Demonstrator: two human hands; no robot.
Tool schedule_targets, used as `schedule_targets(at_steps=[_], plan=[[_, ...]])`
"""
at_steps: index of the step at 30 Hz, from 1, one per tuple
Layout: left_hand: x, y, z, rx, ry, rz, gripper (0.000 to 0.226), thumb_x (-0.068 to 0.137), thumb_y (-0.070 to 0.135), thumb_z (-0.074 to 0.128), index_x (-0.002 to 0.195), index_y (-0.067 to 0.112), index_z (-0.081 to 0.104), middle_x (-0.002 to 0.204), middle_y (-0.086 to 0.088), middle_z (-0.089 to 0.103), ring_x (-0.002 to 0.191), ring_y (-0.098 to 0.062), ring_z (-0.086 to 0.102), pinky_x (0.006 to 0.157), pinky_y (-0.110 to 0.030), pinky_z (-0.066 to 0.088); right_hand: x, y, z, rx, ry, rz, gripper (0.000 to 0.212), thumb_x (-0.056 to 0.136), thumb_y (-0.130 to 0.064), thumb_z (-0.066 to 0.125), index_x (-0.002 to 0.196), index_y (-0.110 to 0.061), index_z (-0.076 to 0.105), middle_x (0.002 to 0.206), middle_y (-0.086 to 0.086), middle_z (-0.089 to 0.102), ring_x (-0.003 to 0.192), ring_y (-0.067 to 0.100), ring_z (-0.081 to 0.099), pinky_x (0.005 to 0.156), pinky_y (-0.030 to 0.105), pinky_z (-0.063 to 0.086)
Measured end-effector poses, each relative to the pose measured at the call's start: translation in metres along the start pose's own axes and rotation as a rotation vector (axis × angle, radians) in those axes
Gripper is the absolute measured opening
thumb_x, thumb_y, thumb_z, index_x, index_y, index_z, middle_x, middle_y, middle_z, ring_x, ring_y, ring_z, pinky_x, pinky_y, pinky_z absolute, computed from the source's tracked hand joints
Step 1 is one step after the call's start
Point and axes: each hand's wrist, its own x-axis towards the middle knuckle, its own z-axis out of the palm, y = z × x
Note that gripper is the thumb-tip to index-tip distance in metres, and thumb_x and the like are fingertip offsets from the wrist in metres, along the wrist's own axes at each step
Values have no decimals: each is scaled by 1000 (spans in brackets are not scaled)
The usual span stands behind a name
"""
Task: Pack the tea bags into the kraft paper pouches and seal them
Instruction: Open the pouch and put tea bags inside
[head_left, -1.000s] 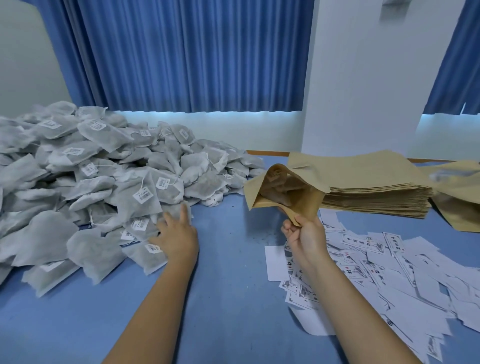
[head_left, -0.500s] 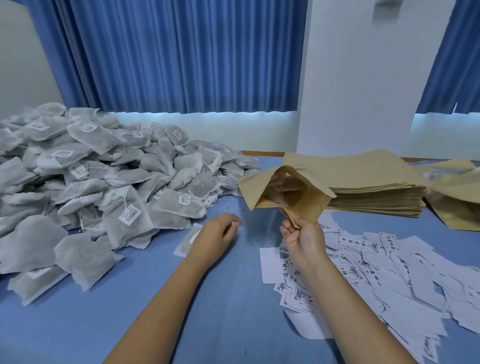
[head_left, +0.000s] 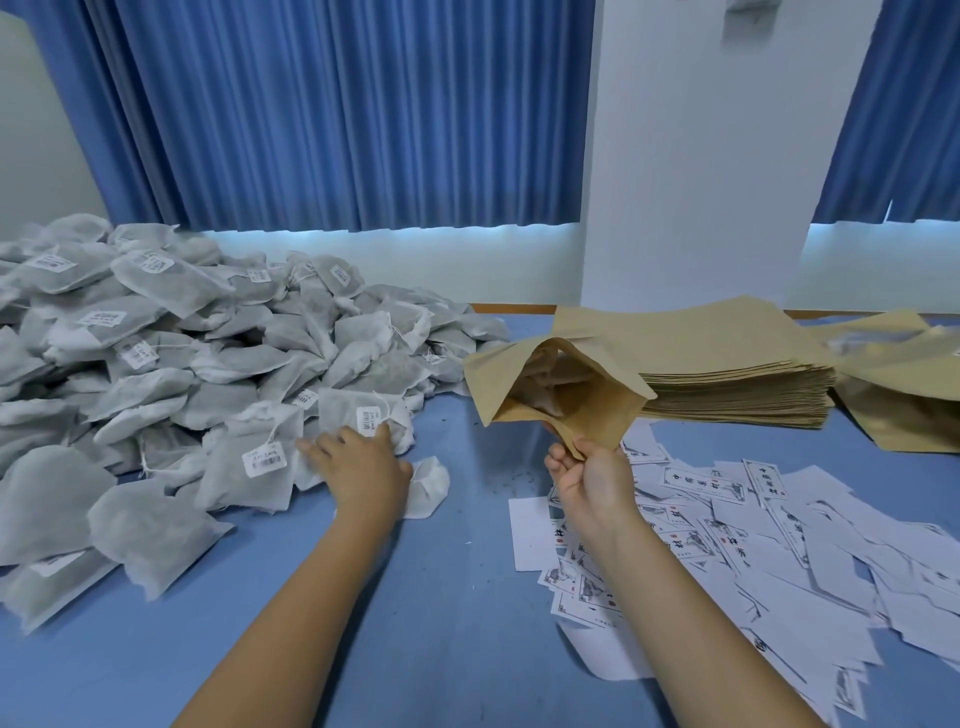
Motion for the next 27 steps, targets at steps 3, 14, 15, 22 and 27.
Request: schedule_targets(at_steps=[3, 14, 15, 22, 27], plan=[[8, 0, -1, -3, 117, -10, 64, 81, 58, 54, 134, 28, 33, 134, -20, 42, 130, -44, 28, 110, -61, 16, 0, -1, 0, 6, 11, 11, 23, 99, 5, 31, 113, -2, 48, 76, 12, 56, 51, 16, 45, 42, 19, 45], [7, 1, 0, -153, 486, 524, 49, 53, 18, 84, 96, 7, 64, 90, -8, 60, 90, -31, 58, 92, -50, 37, -1, -2, -1, -1, 13, 22, 26, 99, 4, 32, 118, -3, 48, 73, 12, 56, 50, 16, 45, 46, 22, 45], [1, 2, -2, -157, 576, 590, 46, 49, 16, 82, 91, 8, 64, 86, -7, 59, 85, -31, 59, 90, -49, 38, -1, -3, -2, 4, 13, 23, 27, 99, 4, 32, 119, -2, 48, 74, 12, 56, 50, 16, 45, 46, 22, 45], [-14, -4, -15, -94, -287, 312, 69, 76, 73, 42, 129, 30, 38, 131, -5, 40, 121, -36, 37, 90, -45, 43, -1, -3, 0, 13, 31, 30, 24, 99, 4, 32, 116, -2, 48, 76, 12, 55, 53, 16, 44, 41, 19, 44], [-11, 0, -26, -246, -339, 340, 50, 85, 55, 53, 126, 27, 43, 119, -5, 47, 117, -37, 36, 91, -43, 44, -1, -4, -1, 2, 11, 28, 22, 99, 3, 33, 111, -3, 49, 79, 13, 57, 49, 15, 43, 41, 19, 43]])
